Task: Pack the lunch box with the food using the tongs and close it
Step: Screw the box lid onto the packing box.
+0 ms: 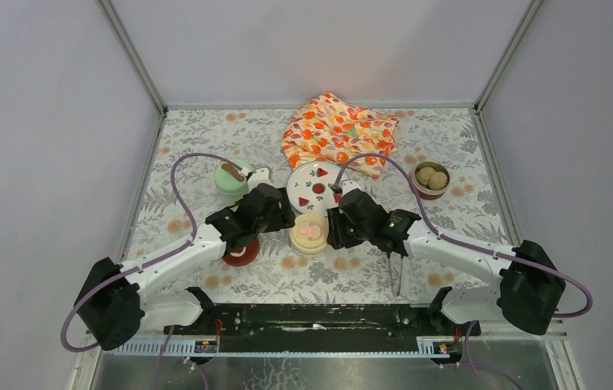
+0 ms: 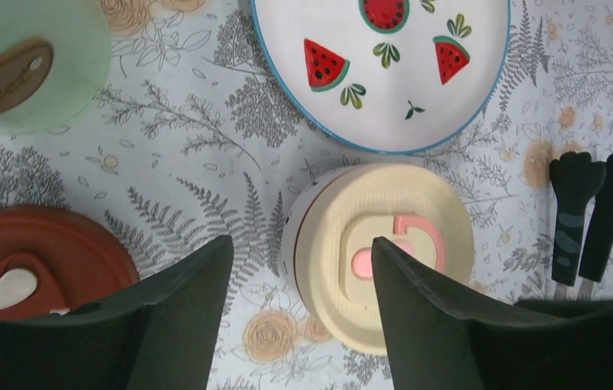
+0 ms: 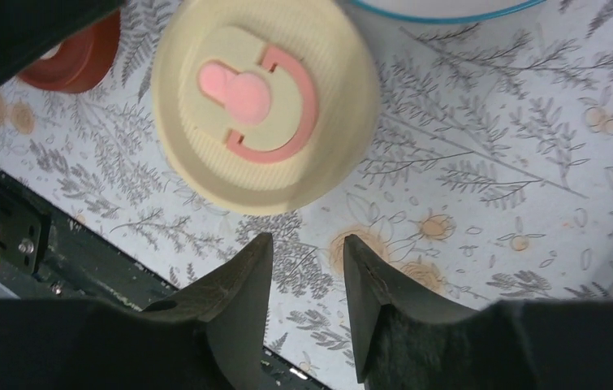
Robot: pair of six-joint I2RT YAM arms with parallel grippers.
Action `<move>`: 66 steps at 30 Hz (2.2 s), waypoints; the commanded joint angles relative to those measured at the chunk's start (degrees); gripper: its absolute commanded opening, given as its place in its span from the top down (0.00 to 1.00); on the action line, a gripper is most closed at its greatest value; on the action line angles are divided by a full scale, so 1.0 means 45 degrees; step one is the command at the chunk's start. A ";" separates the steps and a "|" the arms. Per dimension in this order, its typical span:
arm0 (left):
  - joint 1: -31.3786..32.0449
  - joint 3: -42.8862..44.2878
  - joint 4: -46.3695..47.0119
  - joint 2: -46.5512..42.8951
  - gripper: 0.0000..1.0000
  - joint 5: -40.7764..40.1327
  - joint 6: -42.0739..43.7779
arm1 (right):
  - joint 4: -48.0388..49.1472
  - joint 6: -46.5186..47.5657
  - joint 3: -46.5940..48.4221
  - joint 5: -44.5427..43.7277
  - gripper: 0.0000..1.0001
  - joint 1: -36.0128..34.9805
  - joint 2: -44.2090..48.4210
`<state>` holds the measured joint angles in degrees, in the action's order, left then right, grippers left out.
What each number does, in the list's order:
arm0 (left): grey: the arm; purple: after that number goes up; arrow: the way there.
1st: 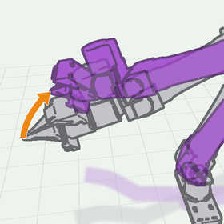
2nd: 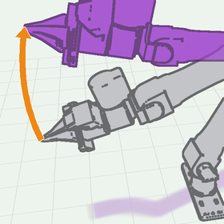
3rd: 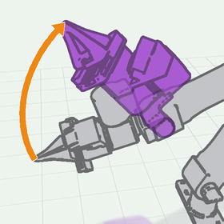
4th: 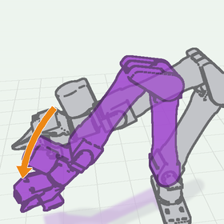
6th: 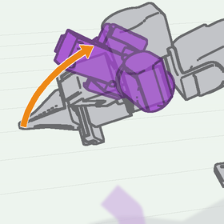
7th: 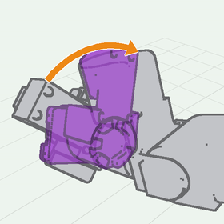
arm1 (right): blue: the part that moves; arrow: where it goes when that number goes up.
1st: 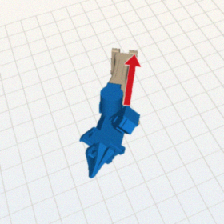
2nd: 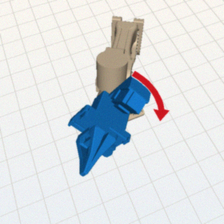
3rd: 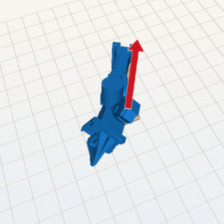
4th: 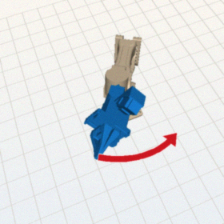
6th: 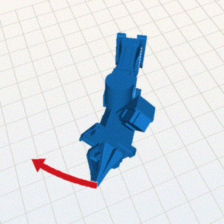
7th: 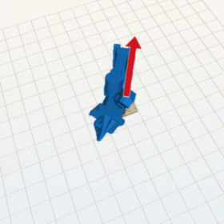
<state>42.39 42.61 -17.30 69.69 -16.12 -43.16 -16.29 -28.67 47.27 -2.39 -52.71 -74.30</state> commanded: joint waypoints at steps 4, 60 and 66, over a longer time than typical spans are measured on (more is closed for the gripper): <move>0.0479 -0.0320 -0.1707 -0.0908 0.28 0.0874 -0.1285 | 0.0628 0.1533 0.0839 -0.0489 0.55 0.1190 -0.0336; 0.0546 0.1324 -0.2164 0.0634 0.41 -0.0522 -0.0183 | 0.0739 -0.0053 -0.0054 -0.2668 0.53 -0.0671 0.0551; 0.0706 0.1943 -0.3622 0.0705 0.52 0.0665 -0.0507 | 0.1981 0.0287 -0.1617 -0.3803 0.47 -0.0369 0.2166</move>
<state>45.04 48.51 -27.16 72.88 -16.47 -44.16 -12.88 -29.02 43.42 -13.87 -55.11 -69.71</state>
